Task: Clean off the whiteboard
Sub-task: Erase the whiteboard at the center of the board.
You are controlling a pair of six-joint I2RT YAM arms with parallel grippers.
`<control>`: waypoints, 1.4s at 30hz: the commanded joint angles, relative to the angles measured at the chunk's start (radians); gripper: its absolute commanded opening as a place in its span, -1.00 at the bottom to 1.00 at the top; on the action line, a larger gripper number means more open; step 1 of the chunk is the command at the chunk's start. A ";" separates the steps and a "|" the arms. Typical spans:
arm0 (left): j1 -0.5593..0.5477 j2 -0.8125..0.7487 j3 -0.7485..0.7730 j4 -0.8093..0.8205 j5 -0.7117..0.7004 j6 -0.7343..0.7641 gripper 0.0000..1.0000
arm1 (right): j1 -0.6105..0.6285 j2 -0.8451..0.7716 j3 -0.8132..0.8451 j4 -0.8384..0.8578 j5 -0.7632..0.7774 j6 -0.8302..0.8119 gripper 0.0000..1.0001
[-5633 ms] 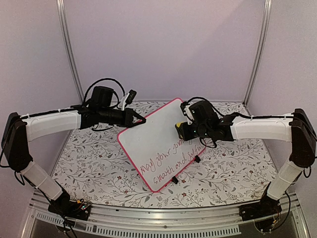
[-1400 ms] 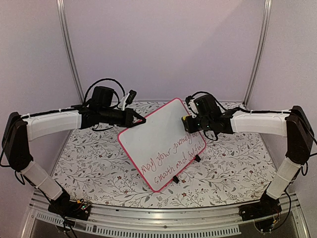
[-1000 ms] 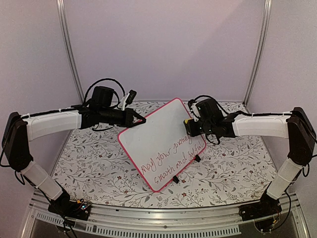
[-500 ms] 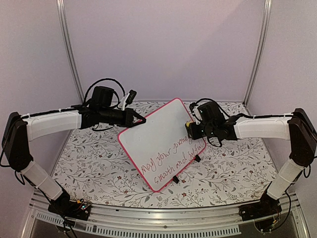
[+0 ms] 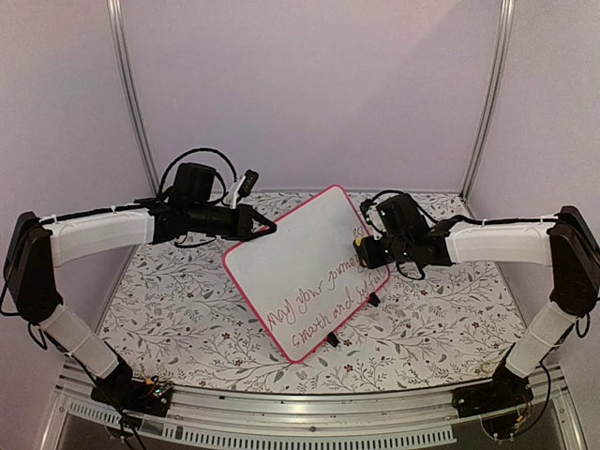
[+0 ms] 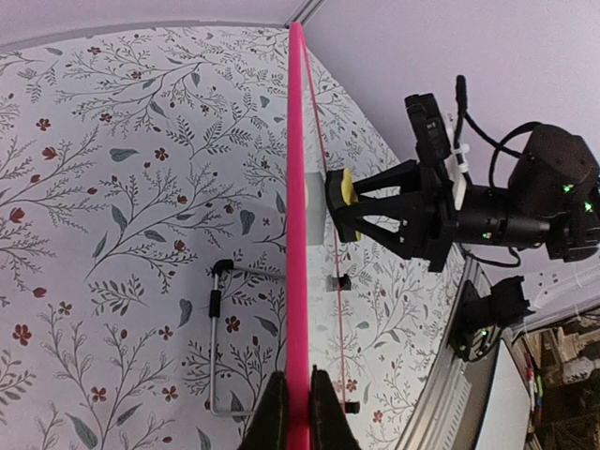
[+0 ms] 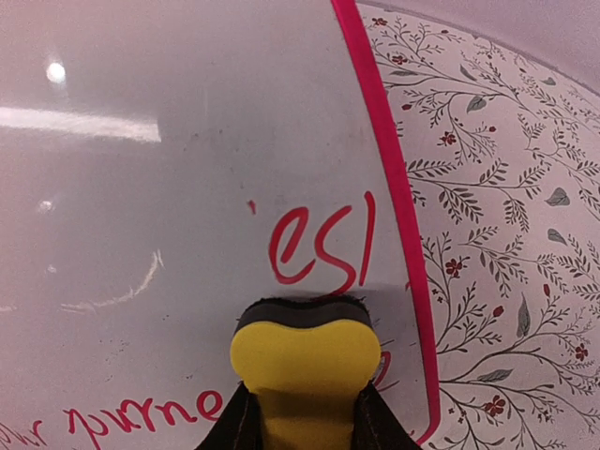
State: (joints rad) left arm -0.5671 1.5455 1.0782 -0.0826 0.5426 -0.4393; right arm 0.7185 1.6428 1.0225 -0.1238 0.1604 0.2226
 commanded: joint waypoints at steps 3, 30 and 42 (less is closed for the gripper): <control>-0.039 0.044 -0.012 -0.050 -0.017 0.102 -1.00 | -0.030 0.048 0.114 -0.082 -0.057 -0.026 -0.43; -0.046 0.046 -0.012 -0.048 -0.011 0.101 -1.00 | -0.085 0.052 0.077 -0.268 -0.204 -0.083 -0.41; -0.048 0.042 -0.013 -0.048 -0.016 0.101 -1.00 | -0.106 0.062 0.227 -0.291 -0.200 -0.079 -0.40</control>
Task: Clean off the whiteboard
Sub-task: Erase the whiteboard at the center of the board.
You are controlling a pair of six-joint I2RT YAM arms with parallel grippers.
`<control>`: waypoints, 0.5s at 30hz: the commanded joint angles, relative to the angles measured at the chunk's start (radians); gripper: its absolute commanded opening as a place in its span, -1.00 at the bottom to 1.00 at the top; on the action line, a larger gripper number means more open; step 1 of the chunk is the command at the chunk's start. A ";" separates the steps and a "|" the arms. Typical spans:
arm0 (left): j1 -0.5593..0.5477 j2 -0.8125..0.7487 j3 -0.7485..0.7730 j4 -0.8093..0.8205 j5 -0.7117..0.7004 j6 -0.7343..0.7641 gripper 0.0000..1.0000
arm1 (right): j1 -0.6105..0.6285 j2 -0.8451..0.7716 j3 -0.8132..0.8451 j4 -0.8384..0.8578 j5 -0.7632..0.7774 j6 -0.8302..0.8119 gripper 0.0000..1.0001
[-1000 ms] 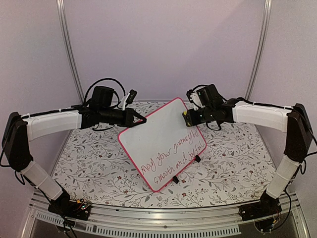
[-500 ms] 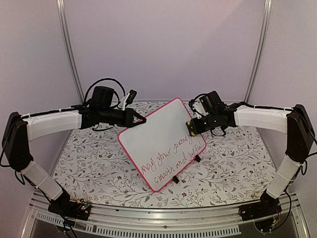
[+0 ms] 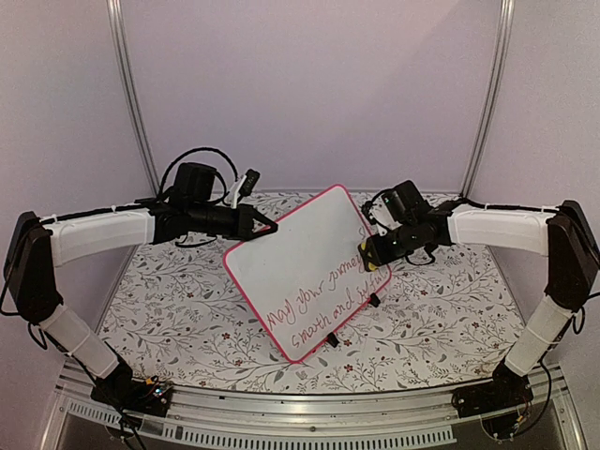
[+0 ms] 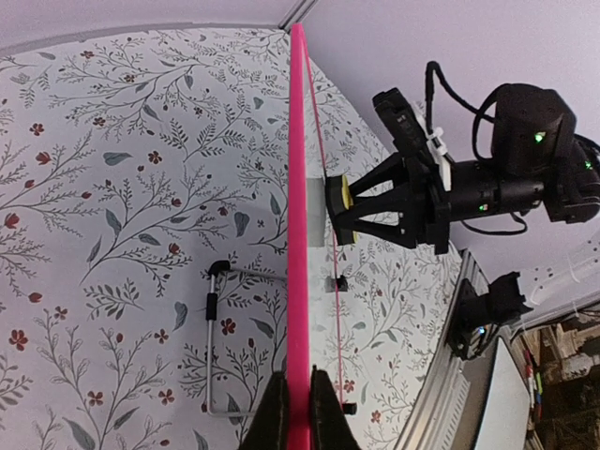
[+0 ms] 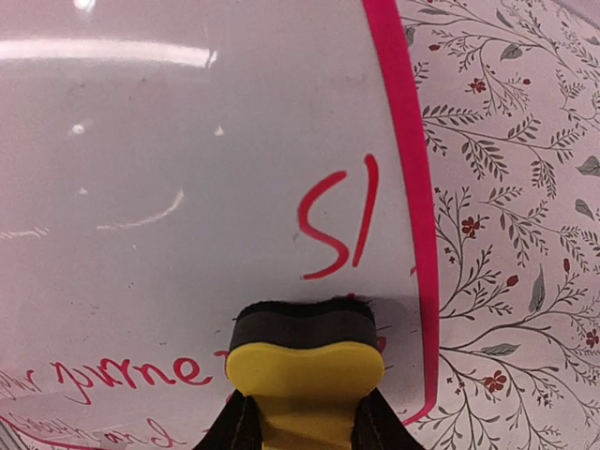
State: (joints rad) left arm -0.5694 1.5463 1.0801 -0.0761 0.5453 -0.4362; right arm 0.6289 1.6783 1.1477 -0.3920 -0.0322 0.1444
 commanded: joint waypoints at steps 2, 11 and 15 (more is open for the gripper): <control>-0.046 0.042 -0.016 -0.055 -0.020 0.099 -1.00 | -0.026 0.043 0.157 -0.042 -0.008 -0.004 -0.40; -0.047 0.035 -0.014 -0.055 -0.016 0.099 -1.00 | -0.038 0.109 0.293 -0.095 -0.011 -0.030 -0.39; -0.047 0.033 -0.014 -0.055 -0.015 0.098 -1.00 | -0.037 0.102 0.243 -0.096 -0.015 -0.023 -0.39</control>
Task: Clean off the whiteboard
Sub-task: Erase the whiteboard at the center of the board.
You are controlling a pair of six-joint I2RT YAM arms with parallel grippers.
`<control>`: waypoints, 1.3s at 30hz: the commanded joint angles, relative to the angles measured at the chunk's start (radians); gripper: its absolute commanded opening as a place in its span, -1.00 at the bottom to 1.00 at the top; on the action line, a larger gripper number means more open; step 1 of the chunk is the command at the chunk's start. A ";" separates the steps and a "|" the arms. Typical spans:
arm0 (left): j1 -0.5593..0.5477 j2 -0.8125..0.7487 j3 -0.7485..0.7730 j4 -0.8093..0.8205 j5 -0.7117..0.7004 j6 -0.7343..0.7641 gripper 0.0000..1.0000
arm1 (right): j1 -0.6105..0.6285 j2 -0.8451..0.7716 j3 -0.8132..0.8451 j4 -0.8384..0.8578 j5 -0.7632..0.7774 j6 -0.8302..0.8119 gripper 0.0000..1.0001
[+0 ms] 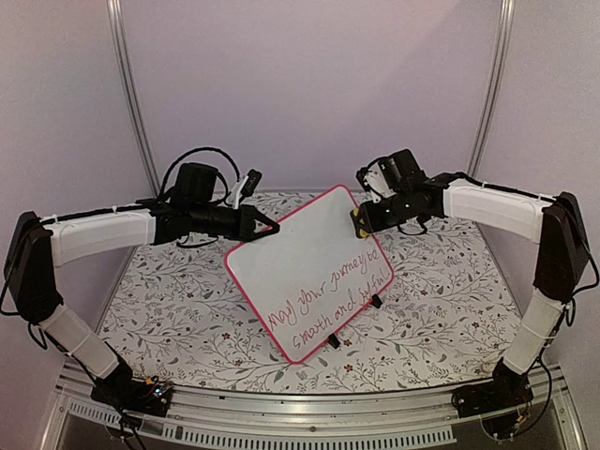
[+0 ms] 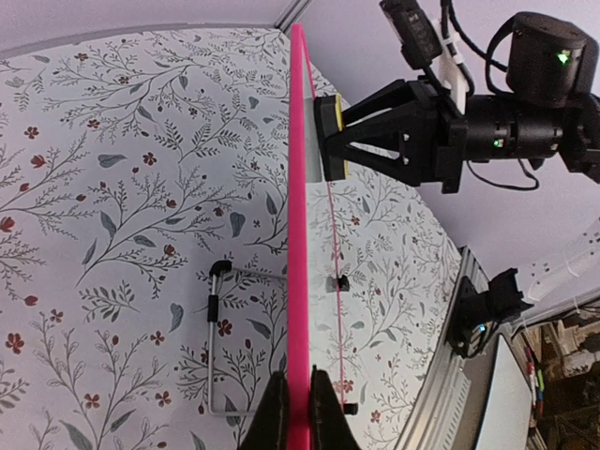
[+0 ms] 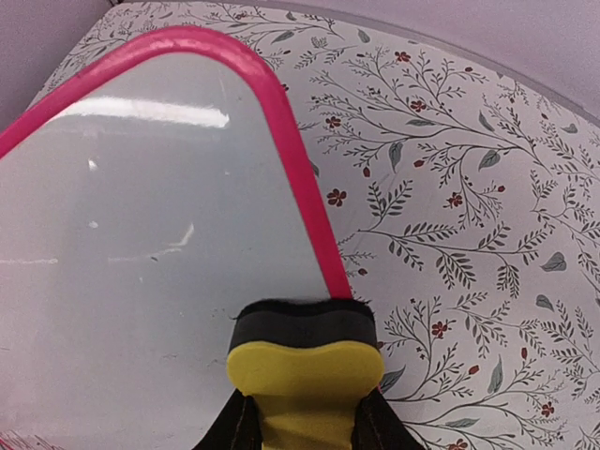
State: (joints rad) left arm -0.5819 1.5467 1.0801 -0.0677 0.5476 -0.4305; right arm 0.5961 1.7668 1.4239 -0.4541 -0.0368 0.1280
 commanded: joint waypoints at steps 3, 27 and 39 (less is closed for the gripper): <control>-0.033 0.033 -0.014 -0.063 -0.017 0.092 -1.00 | -0.005 -0.003 -0.101 -0.034 -0.024 0.002 -0.39; -0.032 0.027 -0.013 -0.068 -0.030 0.097 -1.00 | -0.045 0.052 0.075 -0.095 -0.056 0.055 -0.39; -0.033 0.017 -0.013 -0.070 -0.035 0.097 -1.00 | -0.045 0.054 0.032 -0.113 -0.052 0.080 -0.39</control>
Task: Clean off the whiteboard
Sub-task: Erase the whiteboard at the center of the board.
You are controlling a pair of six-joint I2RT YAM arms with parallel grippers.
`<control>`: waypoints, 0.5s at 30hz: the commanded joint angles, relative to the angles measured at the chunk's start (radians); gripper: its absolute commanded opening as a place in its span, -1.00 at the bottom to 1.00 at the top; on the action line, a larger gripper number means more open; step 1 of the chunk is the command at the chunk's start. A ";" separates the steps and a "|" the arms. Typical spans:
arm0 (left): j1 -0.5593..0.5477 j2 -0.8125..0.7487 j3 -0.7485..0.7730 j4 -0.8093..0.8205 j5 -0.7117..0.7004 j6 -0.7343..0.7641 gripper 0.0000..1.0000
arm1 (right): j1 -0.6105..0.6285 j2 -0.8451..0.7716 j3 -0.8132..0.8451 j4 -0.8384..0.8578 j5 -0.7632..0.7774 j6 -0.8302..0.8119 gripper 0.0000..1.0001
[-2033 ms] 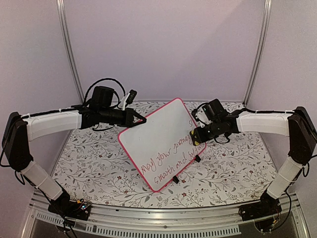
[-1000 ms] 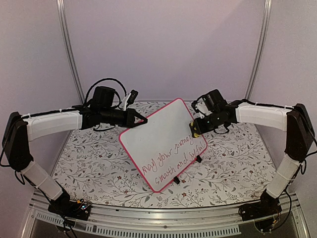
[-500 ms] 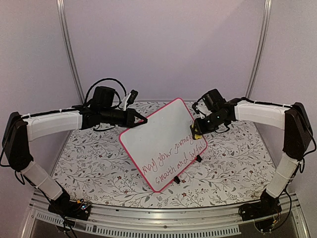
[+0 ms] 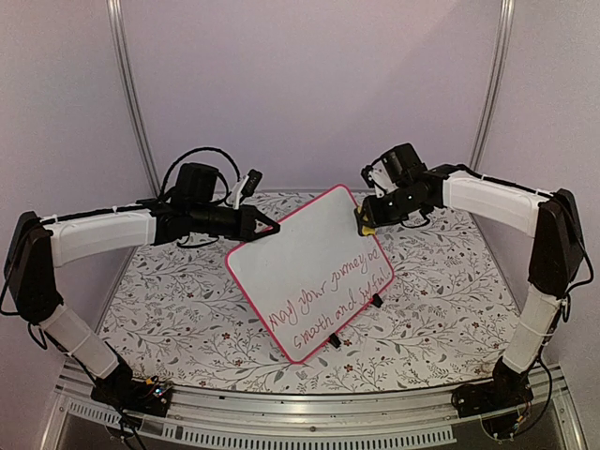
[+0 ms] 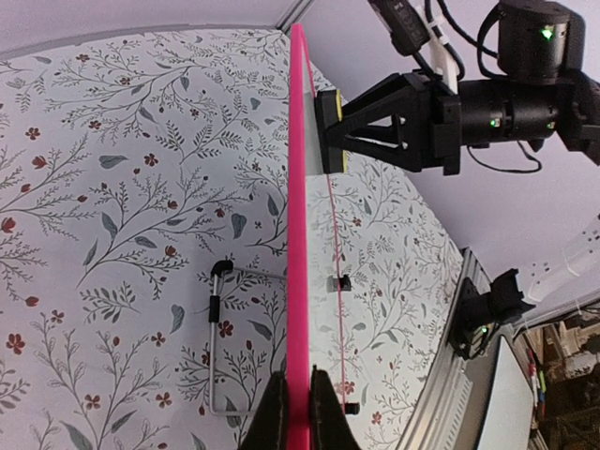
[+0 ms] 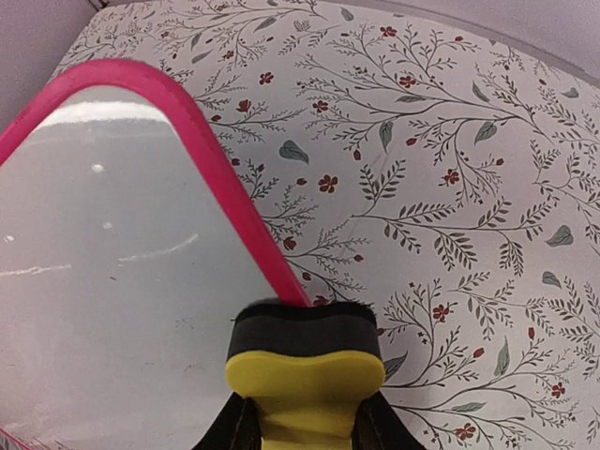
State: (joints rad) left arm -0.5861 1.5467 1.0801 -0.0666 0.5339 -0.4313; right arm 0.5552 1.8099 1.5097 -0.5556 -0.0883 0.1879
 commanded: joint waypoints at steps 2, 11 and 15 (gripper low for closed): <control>-0.029 0.013 -0.015 -0.072 -0.024 0.100 -1.00 | -0.004 -0.003 -0.094 0.000 -0.006 0.025 -0.38; -0.029 0.010 -0.015 -0.071 -0.024 0.098 -1.00 | -0.005 -0.060 -0.252 0.032 -0.008 0.041 -0.38; -0.029 0.011 -0.014 -0.069 -0.024 0.099 -1.00 | -0.006 -0.080 -0.292 0.047 -0.008 0.047 -0.38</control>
State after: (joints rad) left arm -0.5880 1.5467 1.0801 -0.0719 0.5266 -0.4385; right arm 0.5541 1.7420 1.2644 -0.5159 -0.0895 0.2207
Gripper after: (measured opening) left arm 0.034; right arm 0.309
